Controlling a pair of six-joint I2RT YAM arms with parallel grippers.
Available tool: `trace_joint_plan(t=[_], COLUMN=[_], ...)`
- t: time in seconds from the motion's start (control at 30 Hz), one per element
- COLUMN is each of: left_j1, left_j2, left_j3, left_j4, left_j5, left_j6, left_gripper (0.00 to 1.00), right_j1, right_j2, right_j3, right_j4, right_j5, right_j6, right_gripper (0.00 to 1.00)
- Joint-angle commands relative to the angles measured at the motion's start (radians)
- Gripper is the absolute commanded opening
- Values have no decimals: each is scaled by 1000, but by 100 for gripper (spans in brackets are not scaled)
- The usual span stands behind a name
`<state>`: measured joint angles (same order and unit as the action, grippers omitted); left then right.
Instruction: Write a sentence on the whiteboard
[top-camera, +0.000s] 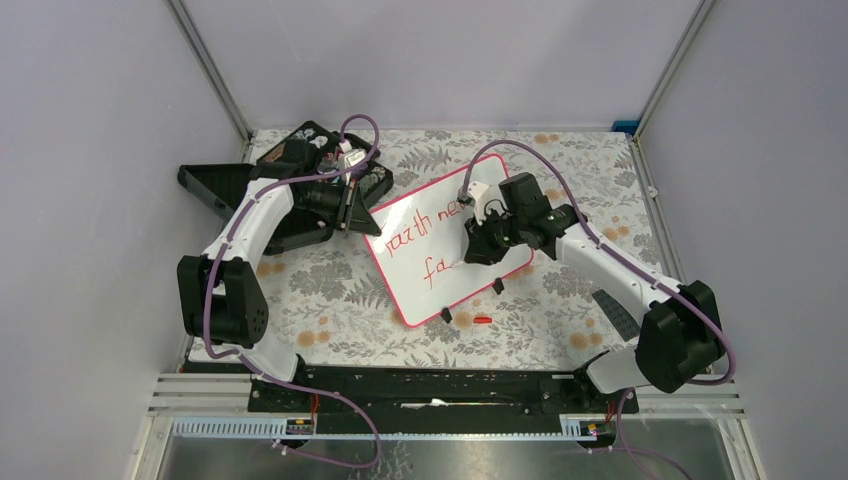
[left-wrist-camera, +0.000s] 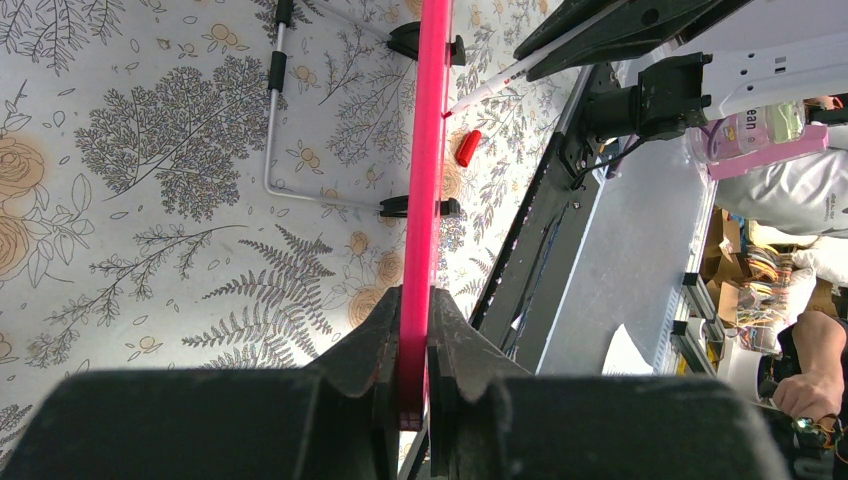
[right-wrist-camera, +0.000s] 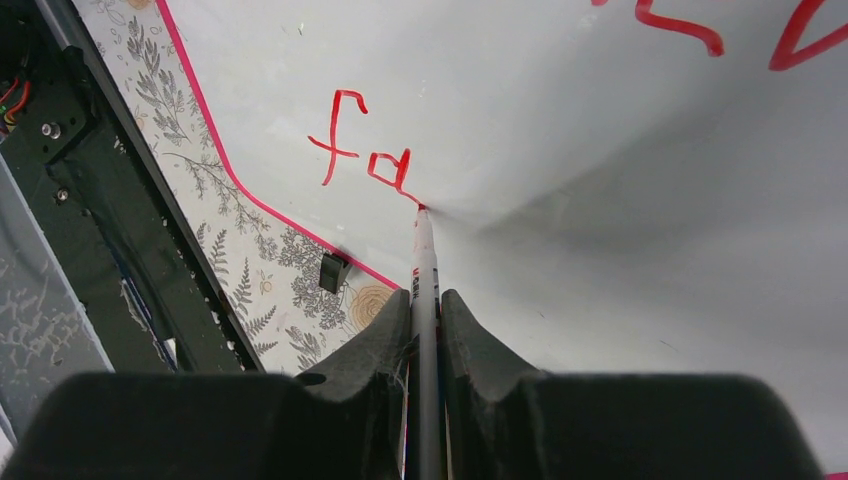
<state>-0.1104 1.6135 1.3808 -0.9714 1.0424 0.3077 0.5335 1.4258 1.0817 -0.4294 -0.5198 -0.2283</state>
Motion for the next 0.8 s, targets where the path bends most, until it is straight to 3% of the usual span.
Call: trace_joint_plan(t=[0.0, 0.4, 0.77], left_j1=[-7, -10, -11], left_j2=[5, 3, -3], left_j3=[4, 4, -4], left_j4=[36, 35, 34], left_j5=[-63, -61, -70], left_j6=[40, 39, 42], left_gripper=[0, 0, 0], right_j1=[-10, -16, -88], right_j2=[-43, -56, -43], right_j3=[52, 67, 80], right_j4=[-23, -34, -27], right_j5=[-30, -75, -207], right_j6=[-29, -23, -7], right_gripper=[0, 0, 0])
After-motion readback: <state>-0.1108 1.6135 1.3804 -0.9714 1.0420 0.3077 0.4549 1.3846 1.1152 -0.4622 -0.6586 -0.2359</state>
